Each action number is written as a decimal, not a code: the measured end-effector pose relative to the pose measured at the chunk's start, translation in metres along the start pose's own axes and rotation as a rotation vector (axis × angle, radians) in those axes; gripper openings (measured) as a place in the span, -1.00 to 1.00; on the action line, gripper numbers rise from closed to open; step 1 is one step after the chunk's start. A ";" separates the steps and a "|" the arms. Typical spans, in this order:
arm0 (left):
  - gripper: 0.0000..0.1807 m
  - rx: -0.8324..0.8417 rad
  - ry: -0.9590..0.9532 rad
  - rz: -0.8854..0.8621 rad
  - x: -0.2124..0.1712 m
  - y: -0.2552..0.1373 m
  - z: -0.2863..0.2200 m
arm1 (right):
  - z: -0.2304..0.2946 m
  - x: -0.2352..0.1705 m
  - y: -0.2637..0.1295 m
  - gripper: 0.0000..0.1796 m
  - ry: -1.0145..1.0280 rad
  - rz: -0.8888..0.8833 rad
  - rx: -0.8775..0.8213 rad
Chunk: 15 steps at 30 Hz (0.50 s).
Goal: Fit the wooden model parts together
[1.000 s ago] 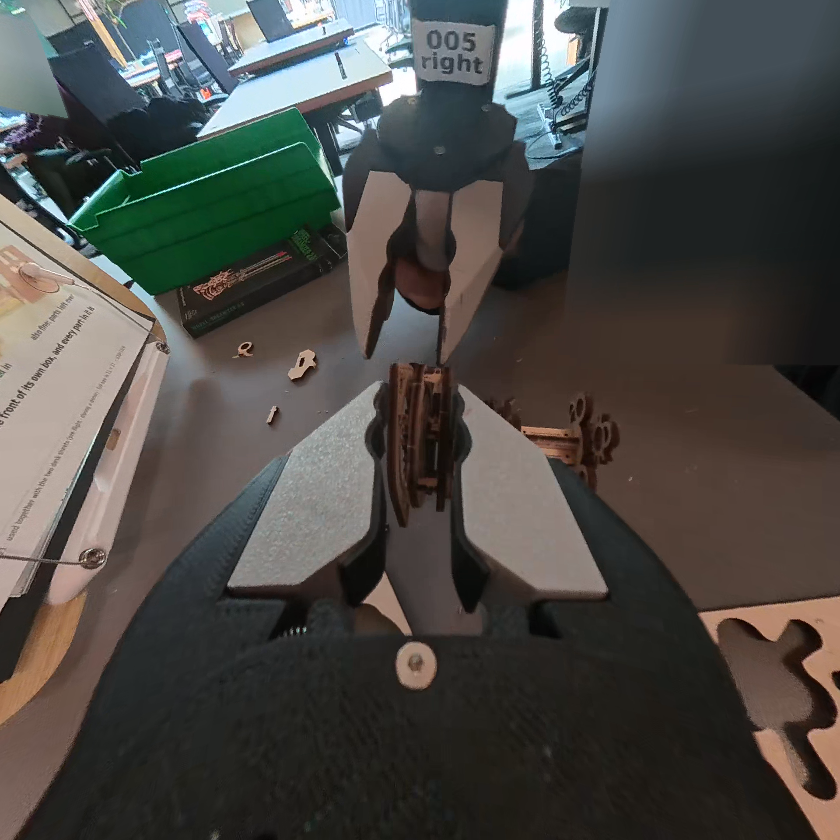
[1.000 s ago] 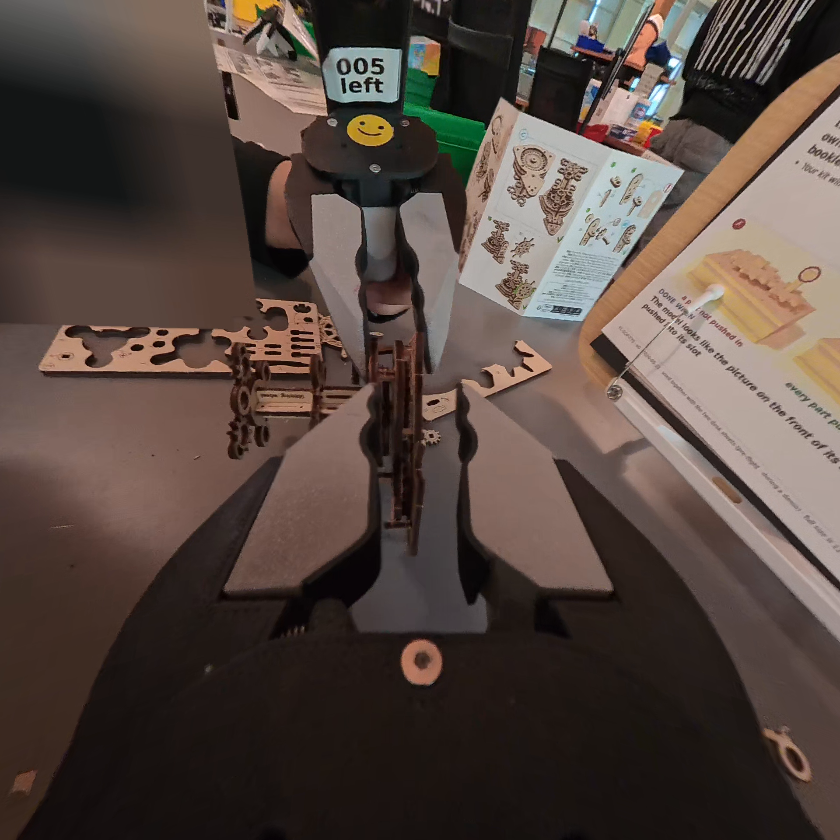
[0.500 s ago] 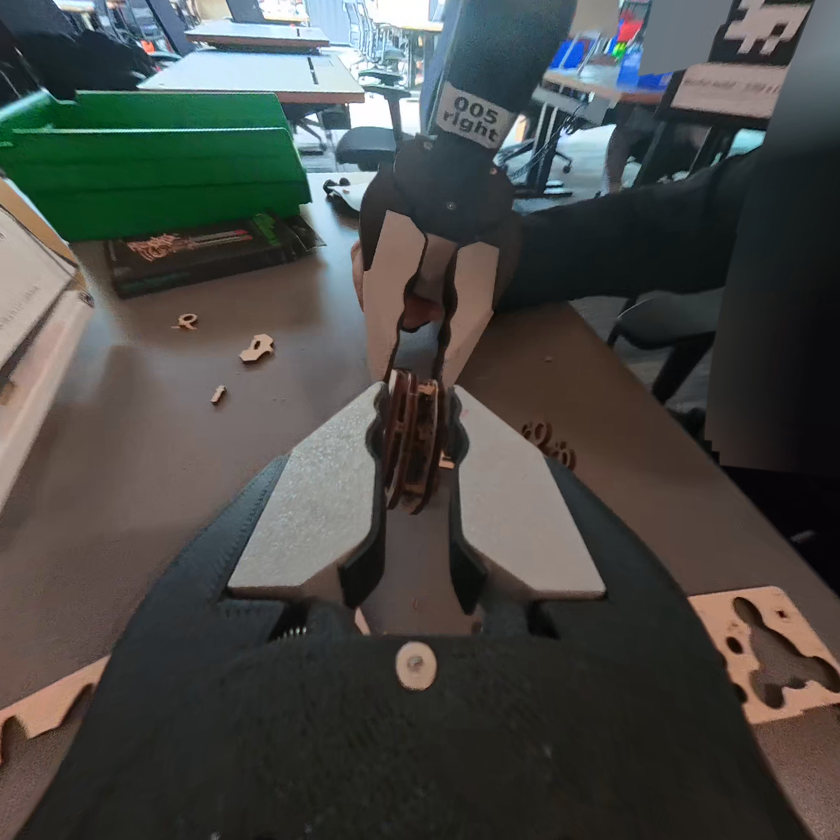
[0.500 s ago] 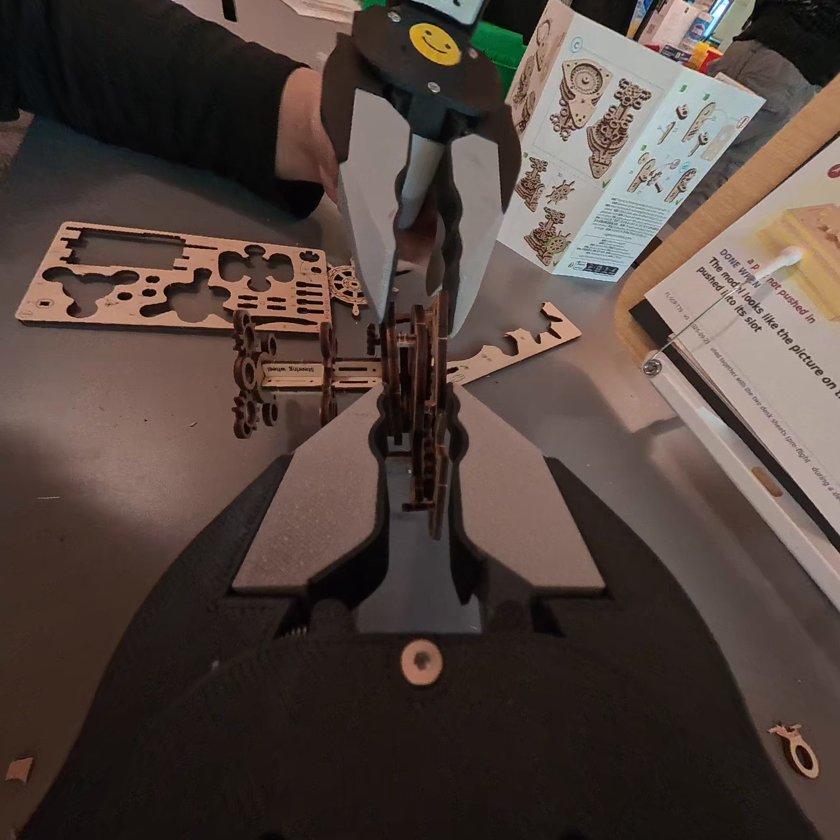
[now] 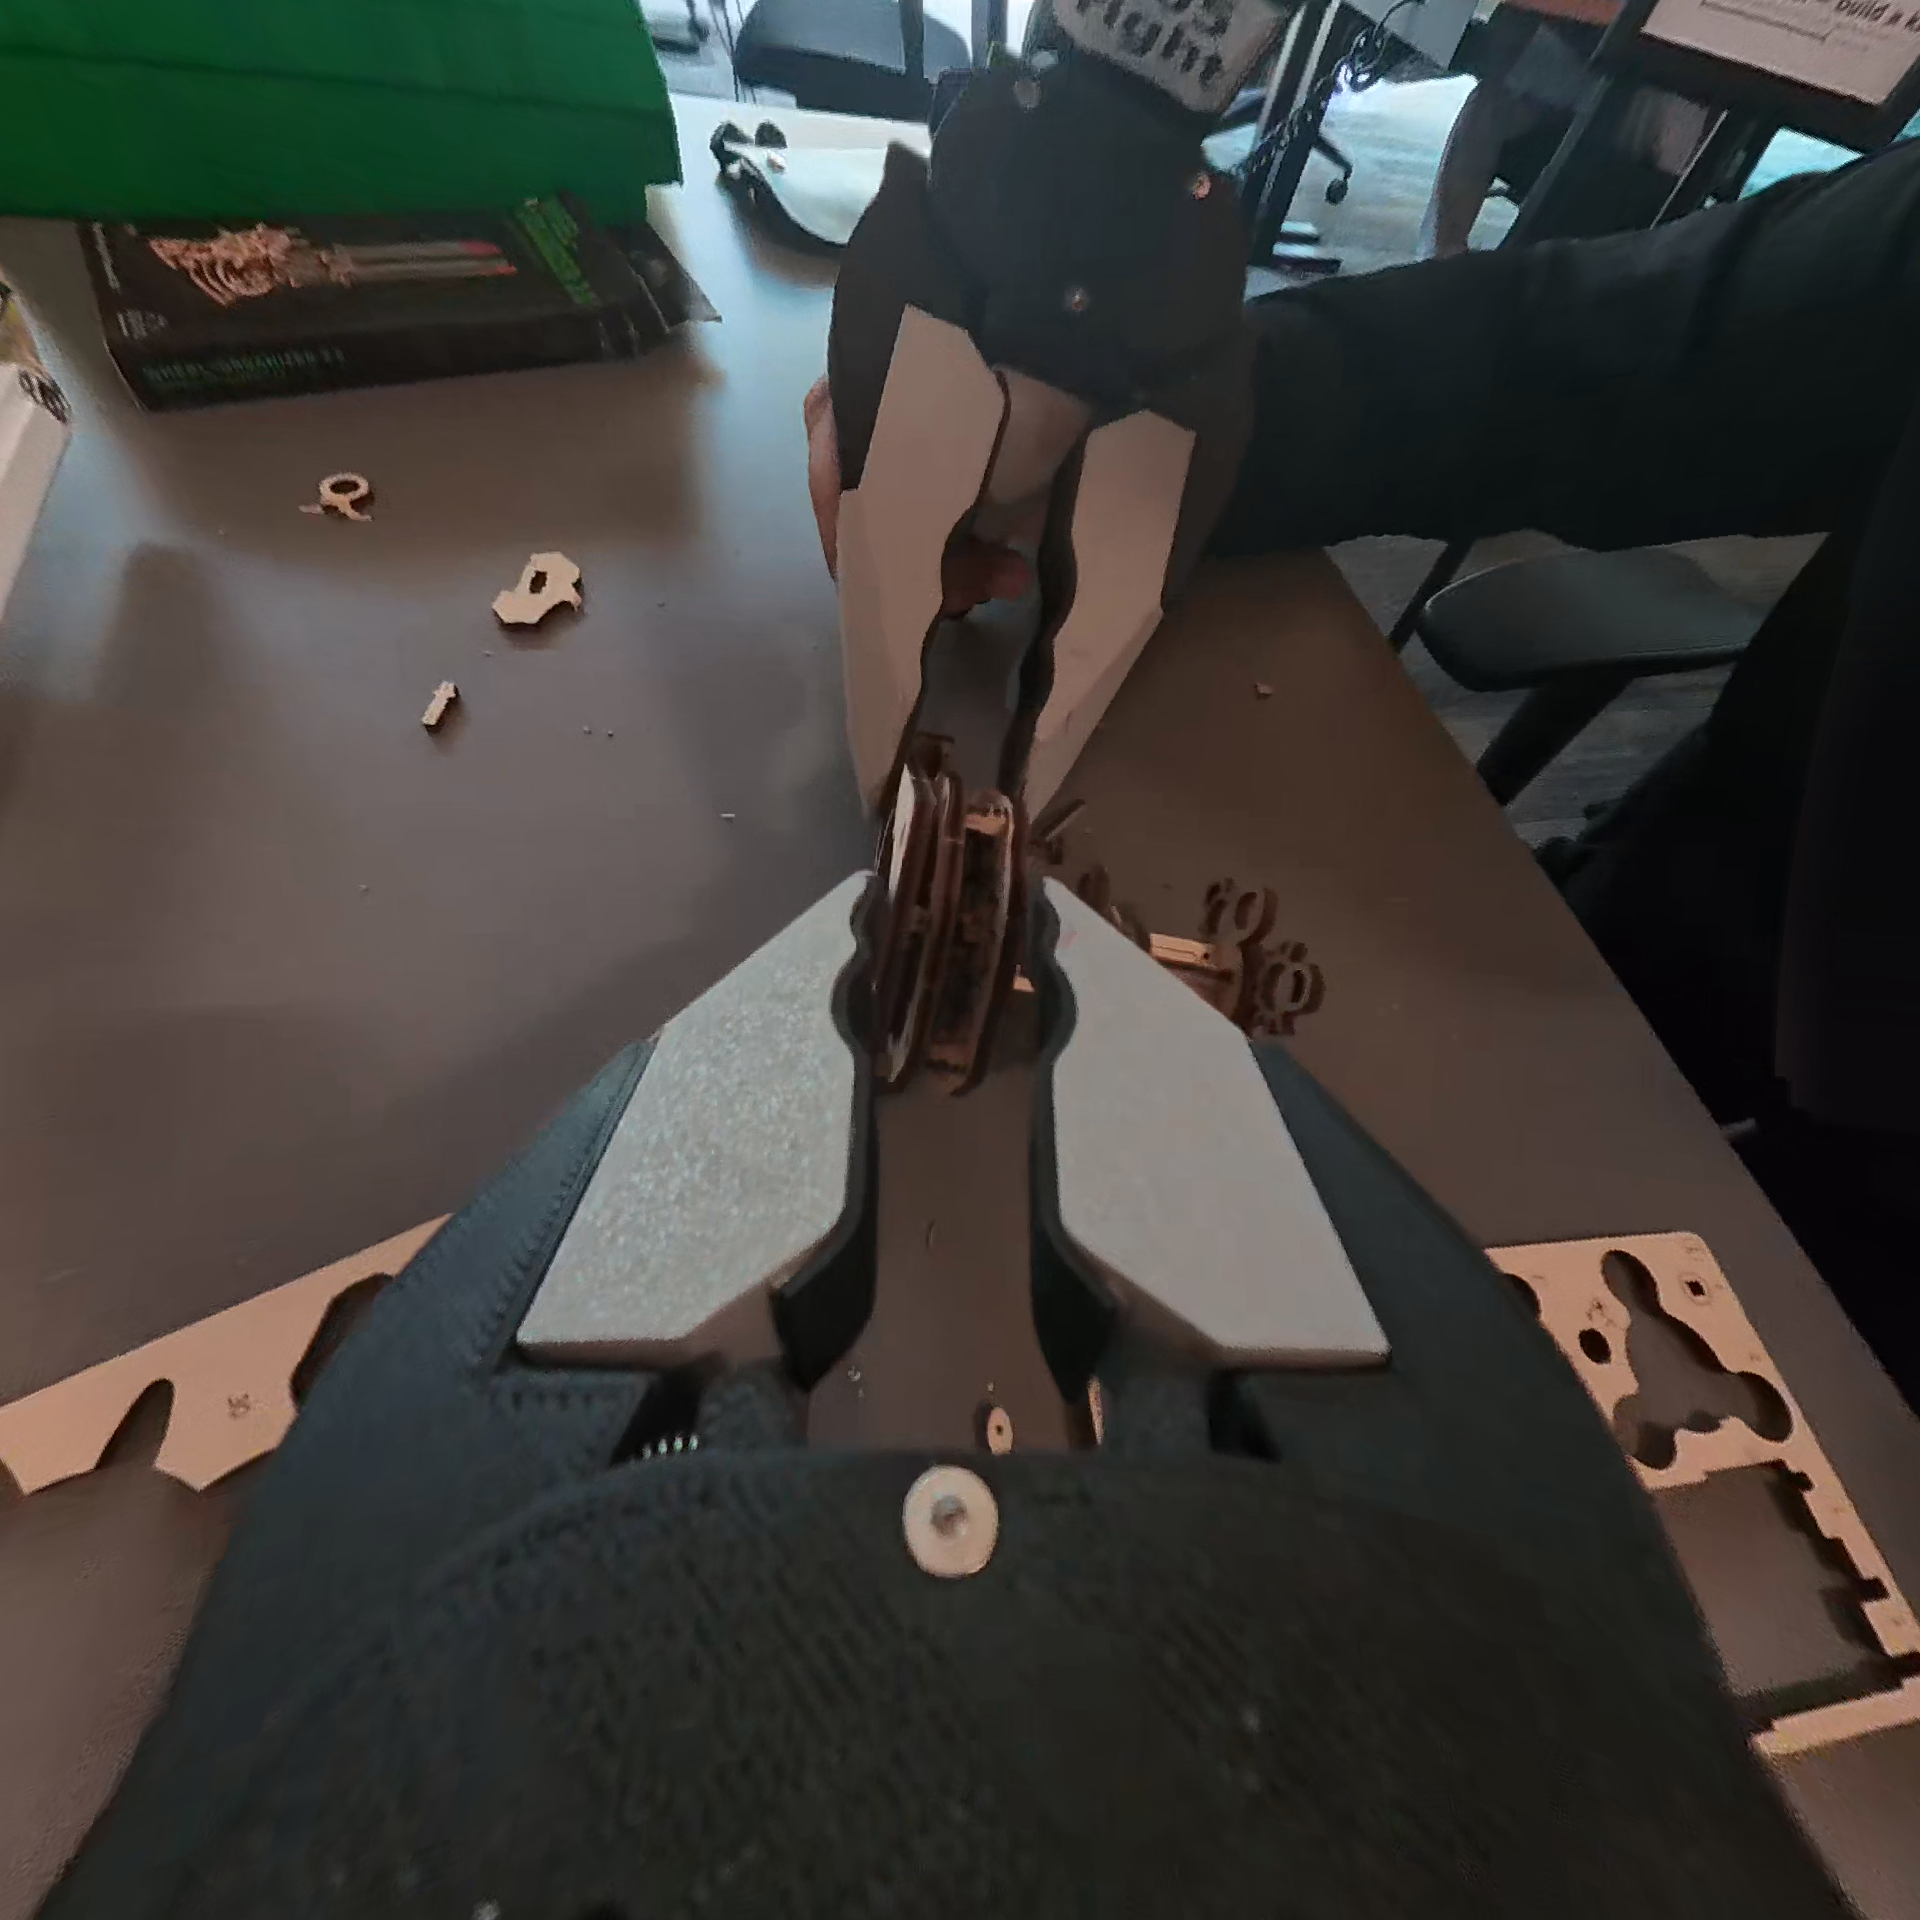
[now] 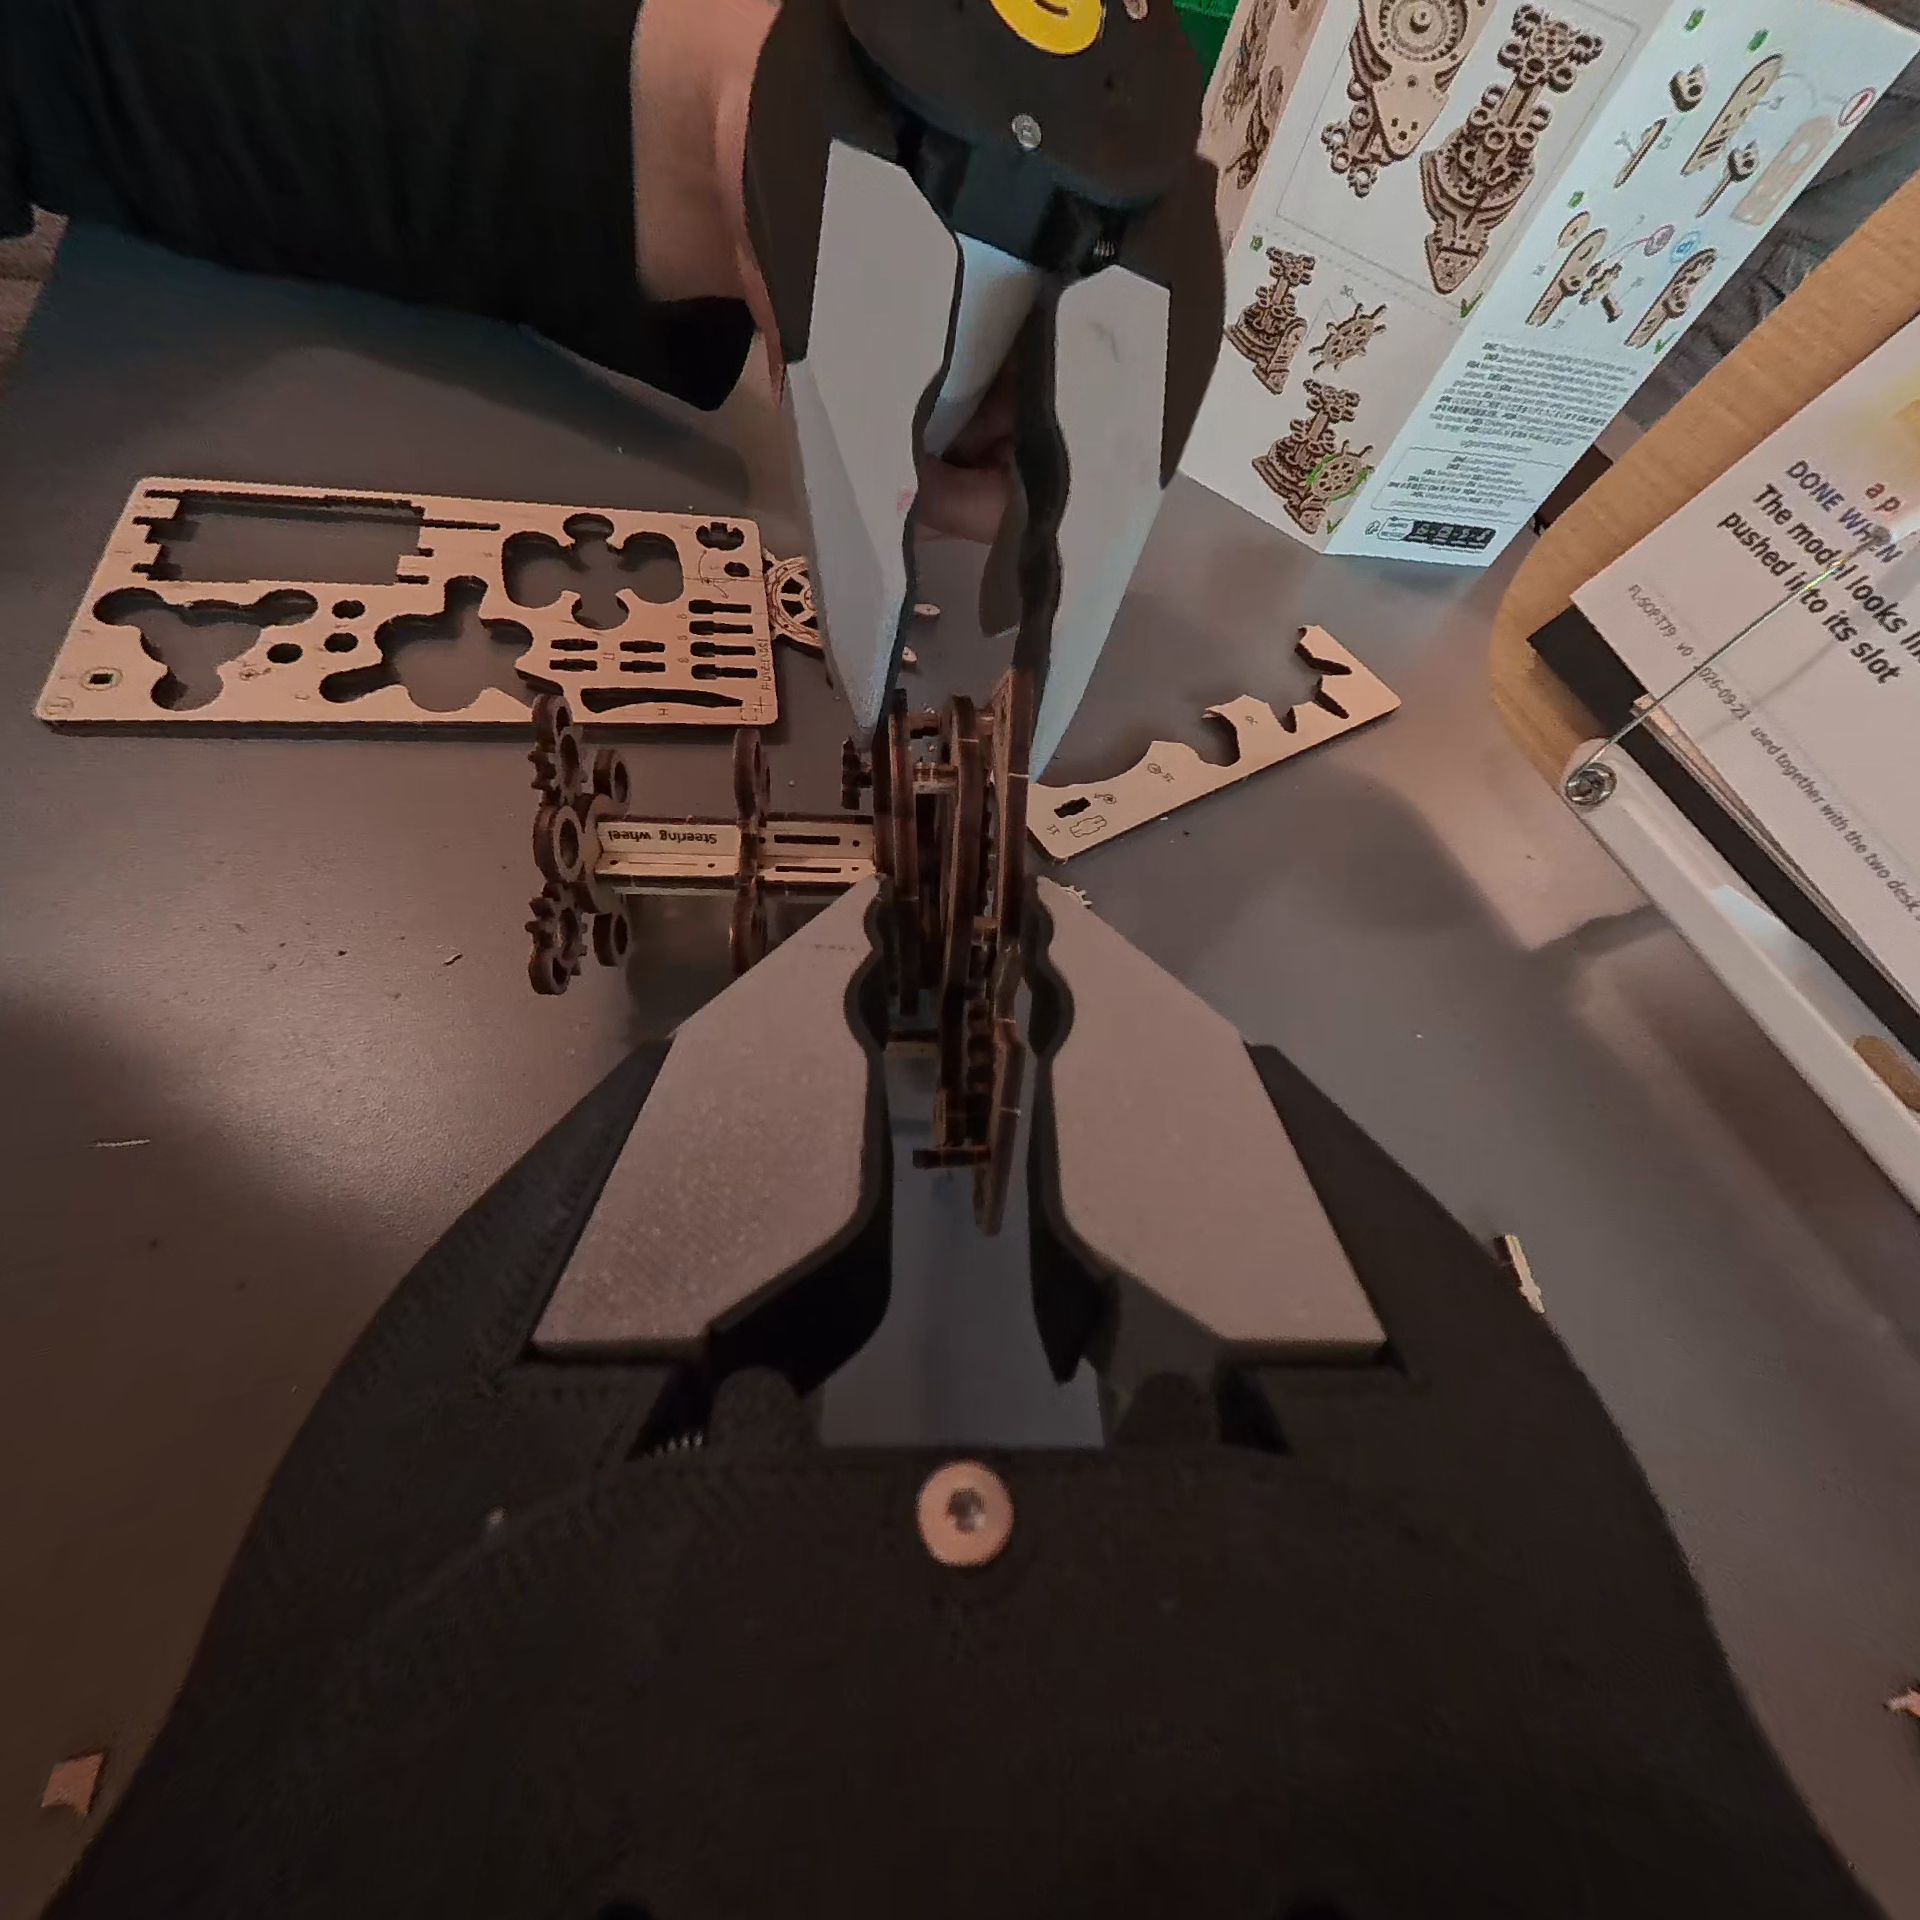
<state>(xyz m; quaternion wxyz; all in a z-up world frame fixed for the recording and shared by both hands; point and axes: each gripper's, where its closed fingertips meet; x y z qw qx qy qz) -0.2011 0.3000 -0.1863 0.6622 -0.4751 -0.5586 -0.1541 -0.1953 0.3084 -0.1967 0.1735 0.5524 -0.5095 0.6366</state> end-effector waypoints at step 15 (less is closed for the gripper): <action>-0.70 0.087 -0.166 0.090 0.001 0.006 0.006 | -0.002 -0.002 0.001 -0.79 0.011 0.084 -0.052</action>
Point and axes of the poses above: each gripper's, where its closed fingertips meet, y out along the fingers, x out of its top, z = x × y across the jaws, and after that the axes turned 9 degrees about x, right-handed
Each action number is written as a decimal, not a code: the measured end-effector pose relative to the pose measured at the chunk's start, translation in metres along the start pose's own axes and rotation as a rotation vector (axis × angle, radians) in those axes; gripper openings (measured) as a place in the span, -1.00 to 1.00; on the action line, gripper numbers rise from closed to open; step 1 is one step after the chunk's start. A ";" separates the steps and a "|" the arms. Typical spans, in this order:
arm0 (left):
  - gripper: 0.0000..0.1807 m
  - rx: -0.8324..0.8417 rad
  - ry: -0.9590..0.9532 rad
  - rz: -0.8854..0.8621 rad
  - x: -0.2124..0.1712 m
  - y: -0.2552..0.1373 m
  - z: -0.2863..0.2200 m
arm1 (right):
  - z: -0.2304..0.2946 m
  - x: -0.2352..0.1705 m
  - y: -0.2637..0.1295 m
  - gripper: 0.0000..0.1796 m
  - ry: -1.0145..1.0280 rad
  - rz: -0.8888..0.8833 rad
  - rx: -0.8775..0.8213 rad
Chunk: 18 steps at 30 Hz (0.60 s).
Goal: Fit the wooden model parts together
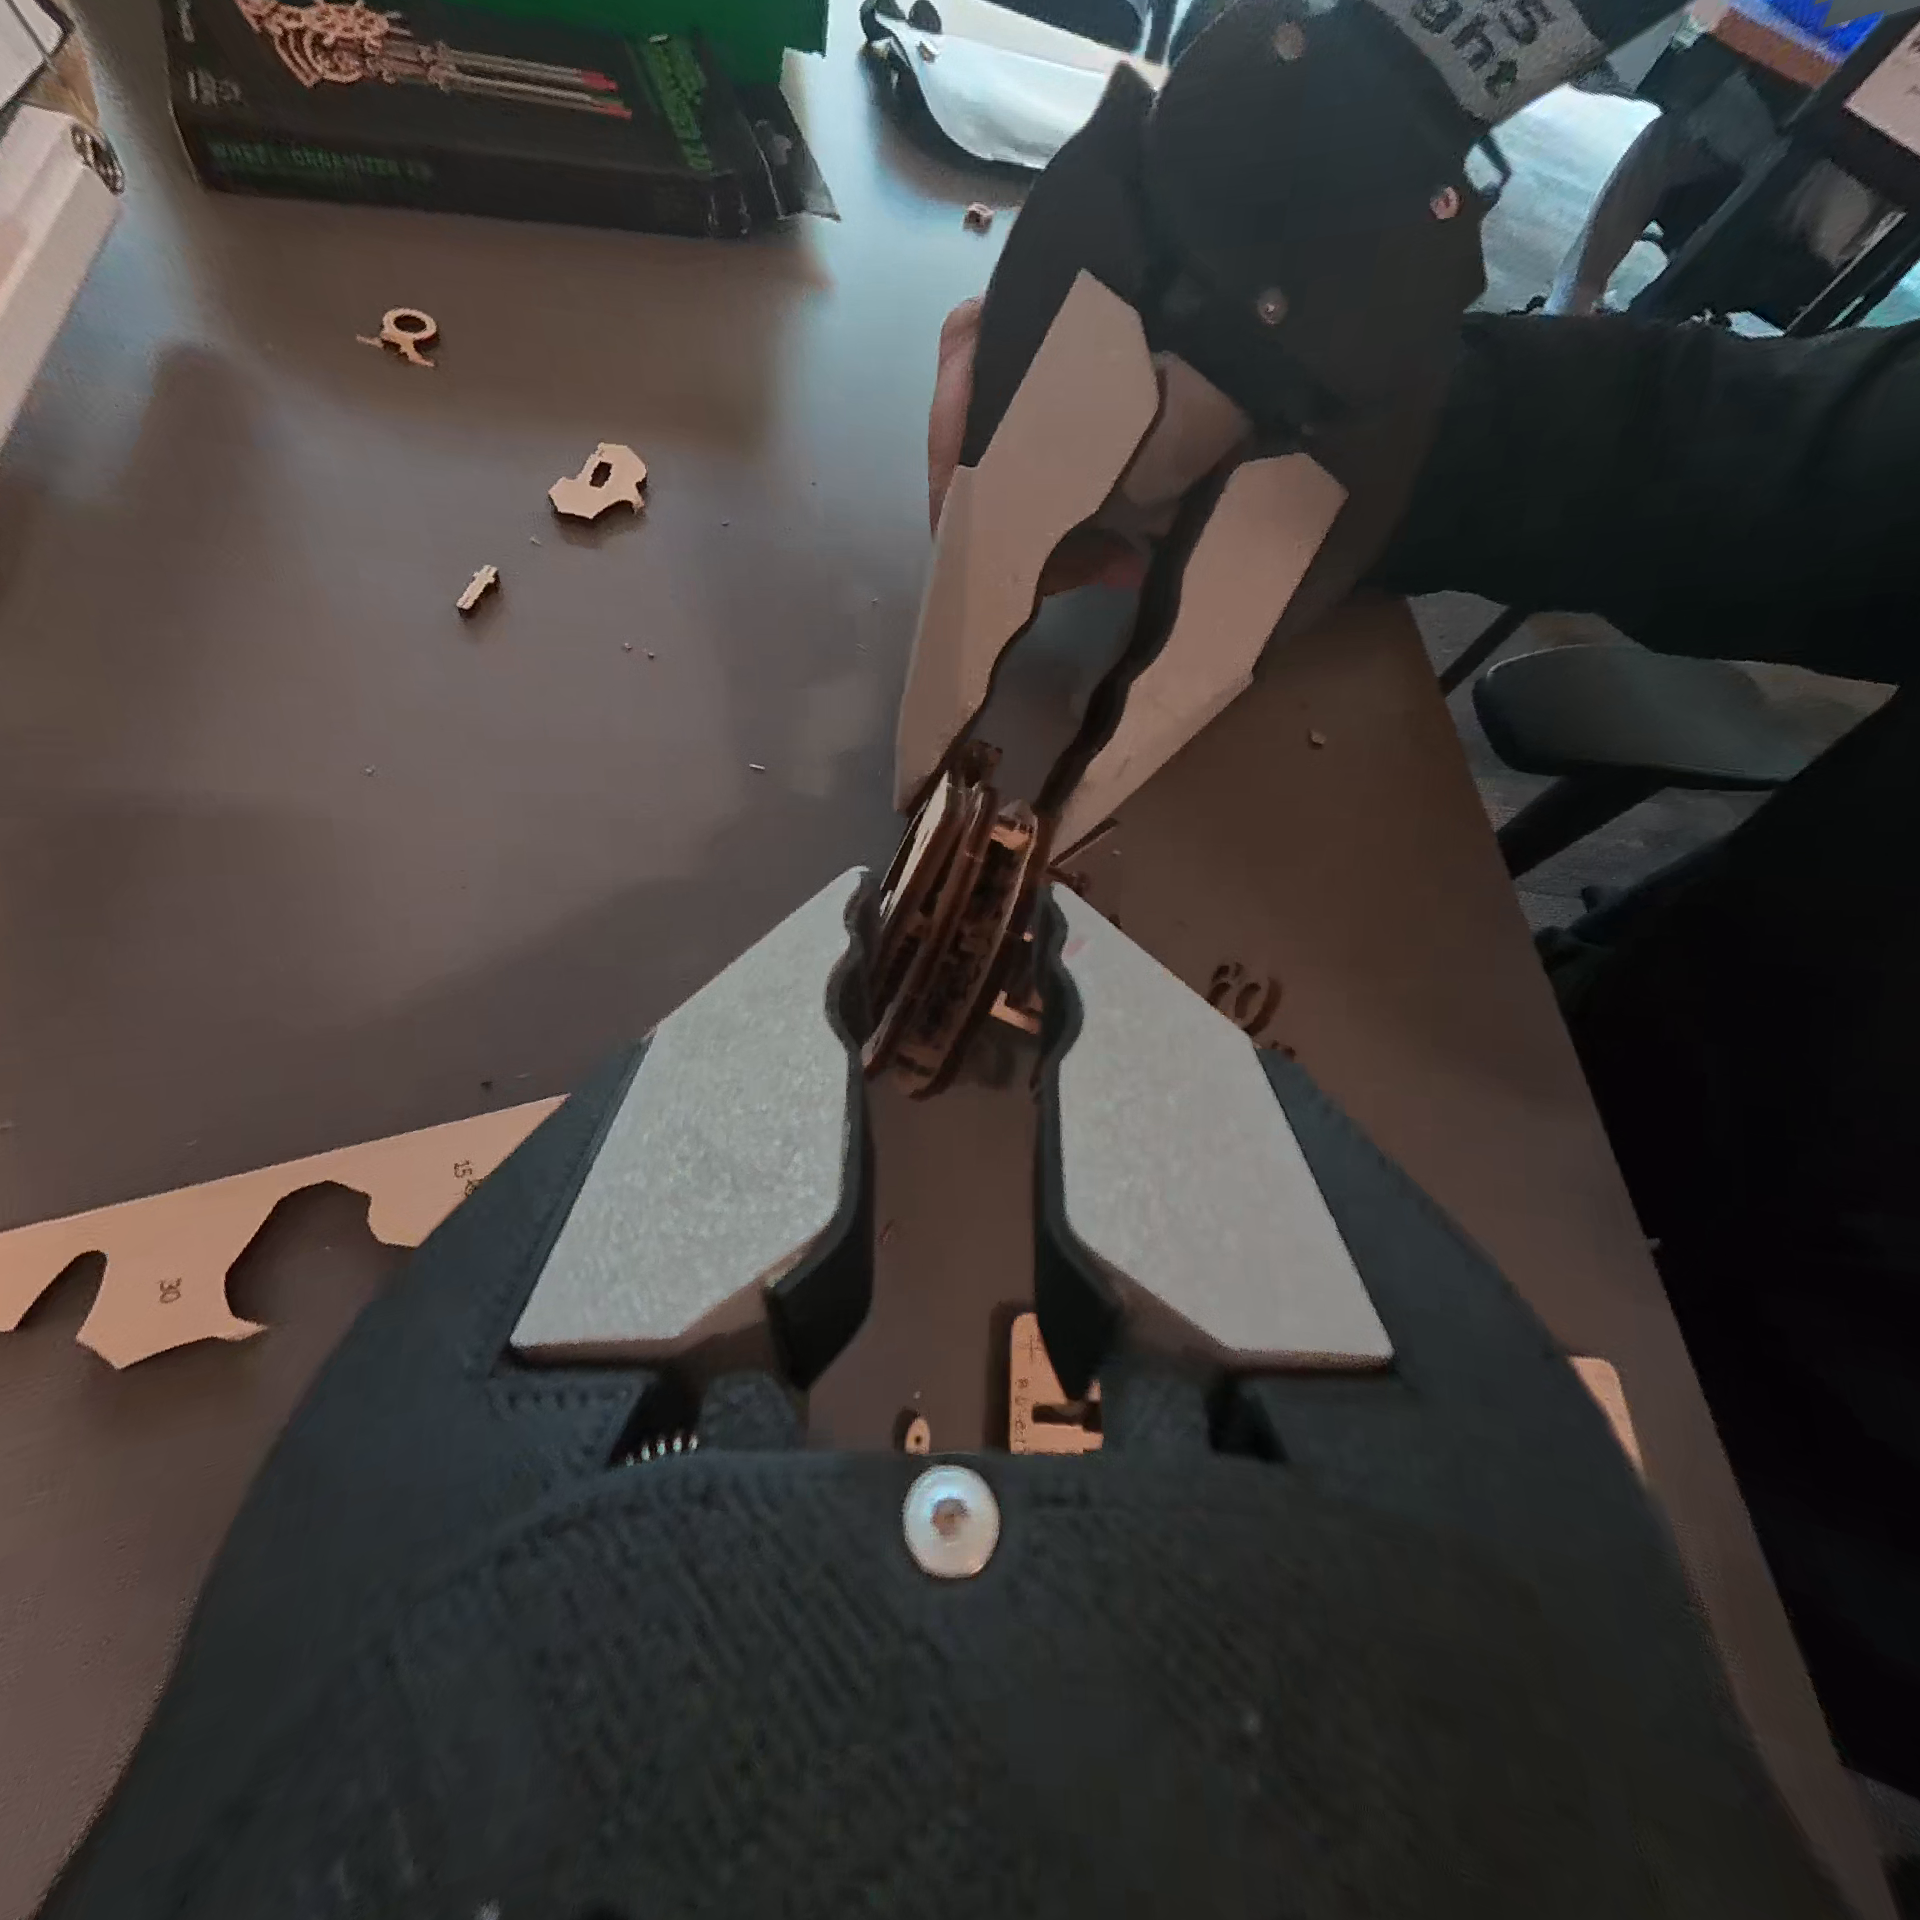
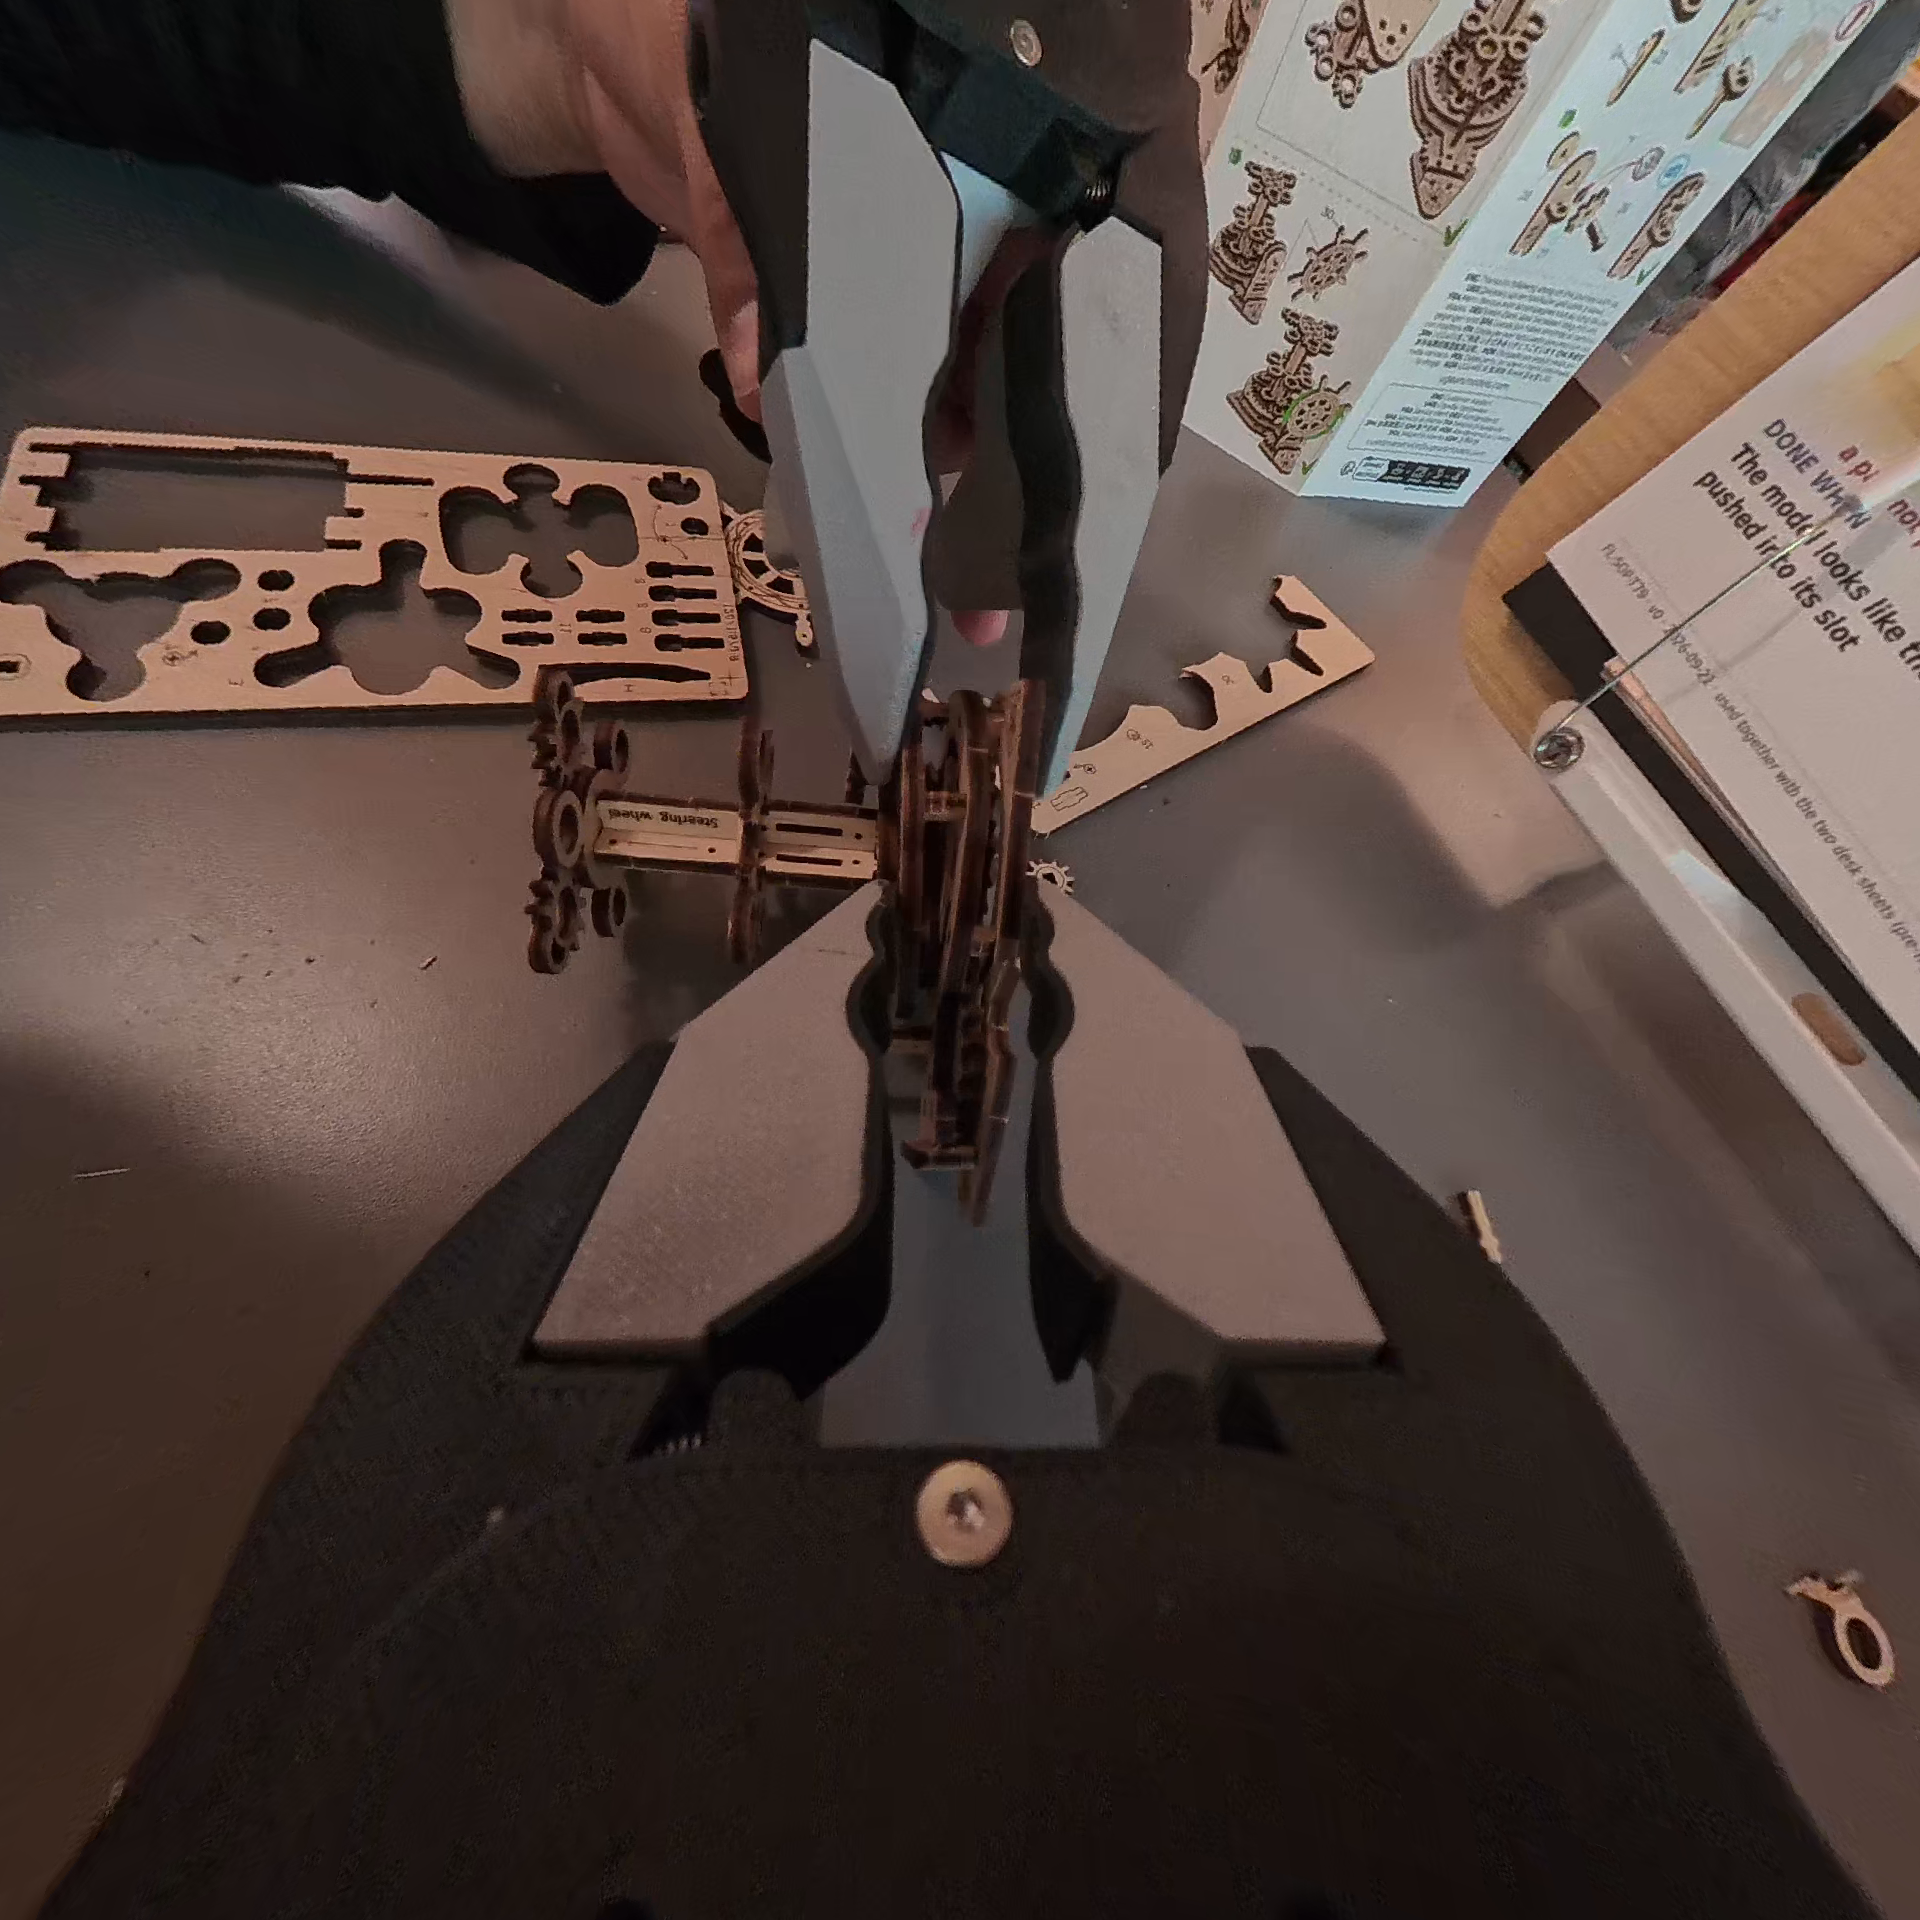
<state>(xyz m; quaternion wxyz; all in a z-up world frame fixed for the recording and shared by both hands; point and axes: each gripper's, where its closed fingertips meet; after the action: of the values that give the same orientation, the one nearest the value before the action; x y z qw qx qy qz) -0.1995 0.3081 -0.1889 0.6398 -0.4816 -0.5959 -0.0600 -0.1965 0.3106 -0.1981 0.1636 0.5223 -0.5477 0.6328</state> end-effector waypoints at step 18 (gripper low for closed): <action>-0.73 0.003 0.042 -0.020 0.001 0.001 0.000 | -0.004 0.011 -0.002 -0.79 0.076 -0.121 0.037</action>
<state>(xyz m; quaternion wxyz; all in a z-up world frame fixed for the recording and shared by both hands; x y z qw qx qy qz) -0.1985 0.3095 -0.1888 0.6523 -0.4733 -0.5872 -0.0755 -0.2009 0.3109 -0.1873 0.2125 0.5332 -0.4965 0.6512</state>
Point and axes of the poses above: each gripper's, where its closed fingertips meet, y out along the fingers, x out of its top, z = x × y across the jaws, and after that the axes turned 9 degrees about x, right-handed
